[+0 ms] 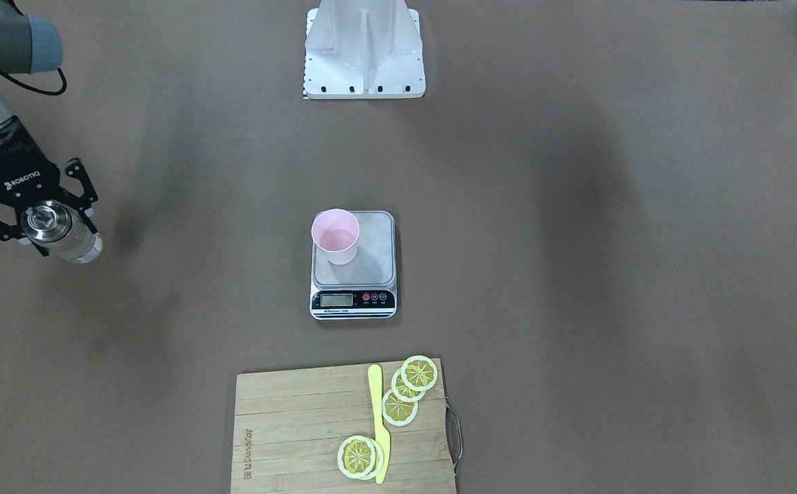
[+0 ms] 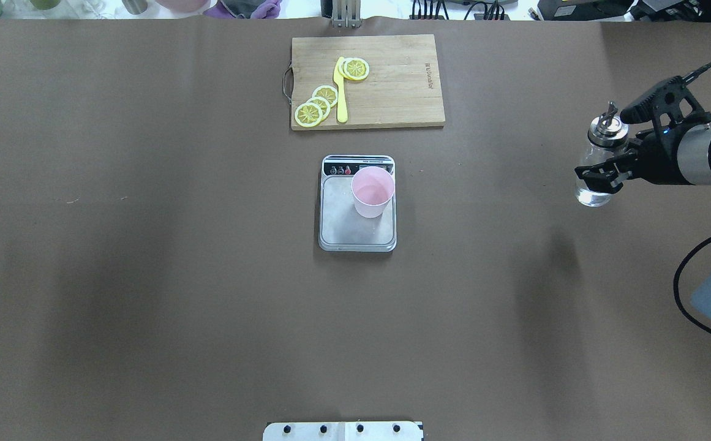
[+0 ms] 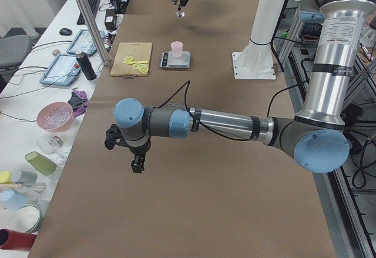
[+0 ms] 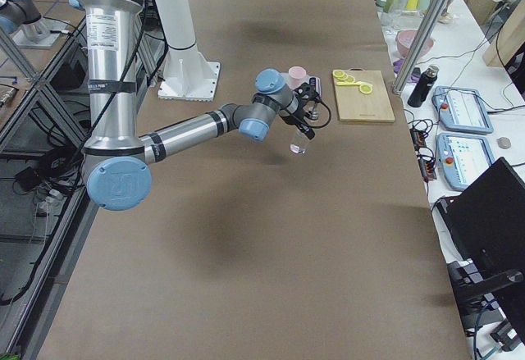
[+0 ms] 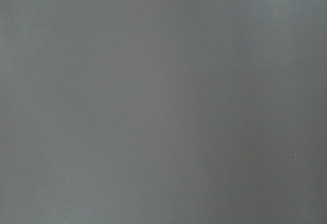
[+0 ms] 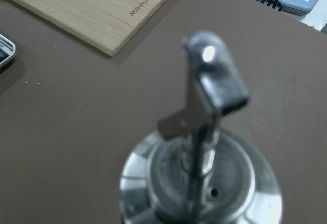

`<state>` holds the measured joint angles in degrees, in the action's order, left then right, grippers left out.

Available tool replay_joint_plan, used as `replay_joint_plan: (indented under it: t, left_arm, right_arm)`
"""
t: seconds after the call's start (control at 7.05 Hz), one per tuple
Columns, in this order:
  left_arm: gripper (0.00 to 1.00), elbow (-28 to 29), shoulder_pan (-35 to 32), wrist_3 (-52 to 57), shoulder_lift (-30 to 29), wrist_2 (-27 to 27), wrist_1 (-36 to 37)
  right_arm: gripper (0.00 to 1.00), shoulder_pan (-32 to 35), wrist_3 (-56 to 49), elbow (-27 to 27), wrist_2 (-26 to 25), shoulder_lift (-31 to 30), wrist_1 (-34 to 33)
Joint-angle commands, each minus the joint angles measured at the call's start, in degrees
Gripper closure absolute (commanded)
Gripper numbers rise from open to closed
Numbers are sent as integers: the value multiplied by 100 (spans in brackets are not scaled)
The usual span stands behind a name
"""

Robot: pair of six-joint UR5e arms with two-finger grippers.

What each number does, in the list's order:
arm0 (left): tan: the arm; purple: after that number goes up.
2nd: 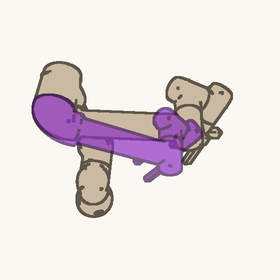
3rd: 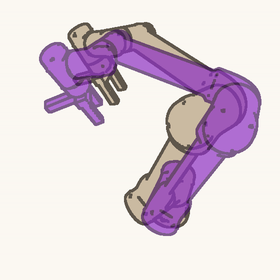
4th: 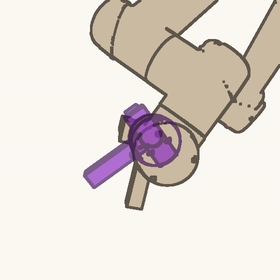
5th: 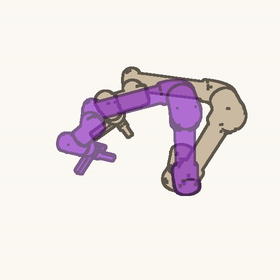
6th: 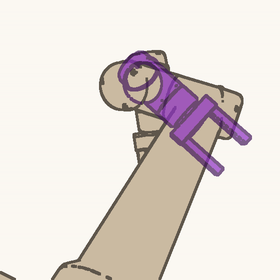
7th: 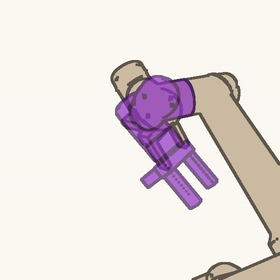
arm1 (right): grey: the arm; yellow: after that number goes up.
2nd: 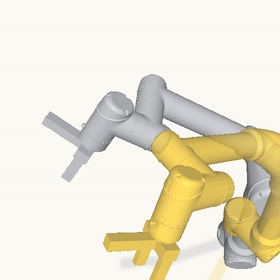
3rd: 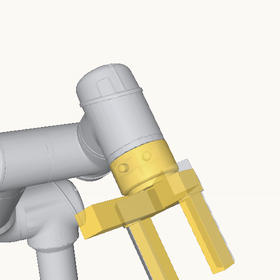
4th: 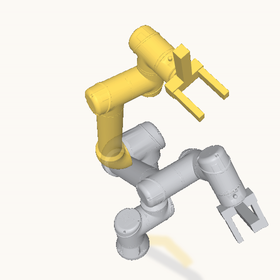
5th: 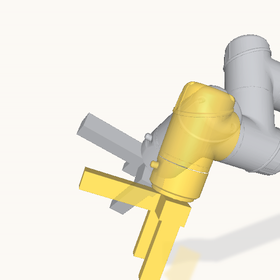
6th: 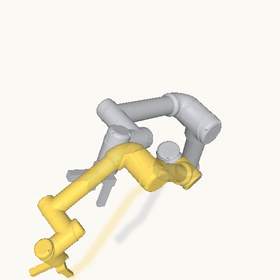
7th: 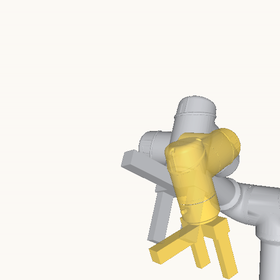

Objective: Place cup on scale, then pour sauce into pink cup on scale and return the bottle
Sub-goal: 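Carry the upright bottle with the right gripper away from the scale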

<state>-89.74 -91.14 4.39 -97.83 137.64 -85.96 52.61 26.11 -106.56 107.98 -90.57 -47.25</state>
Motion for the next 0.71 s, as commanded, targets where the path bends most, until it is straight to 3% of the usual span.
replay_joint_plan:
  t: [0.0, 0.28, 0.57]
  left_arm:
    - [3, 9, 0, 0, 1, 0, 0]
    - [3, 9, 9, 0, 1, 0, 0]
    - [3, 9, 9, 0, 1, -9, 0]
  right_arm:
    - [74, 258, -9, 495, 222, 13, 819]
    - [74, 539, -193, 522, 600, 4, 1287]
    - [74, 601, -796, 897, 943, -22, 1979]
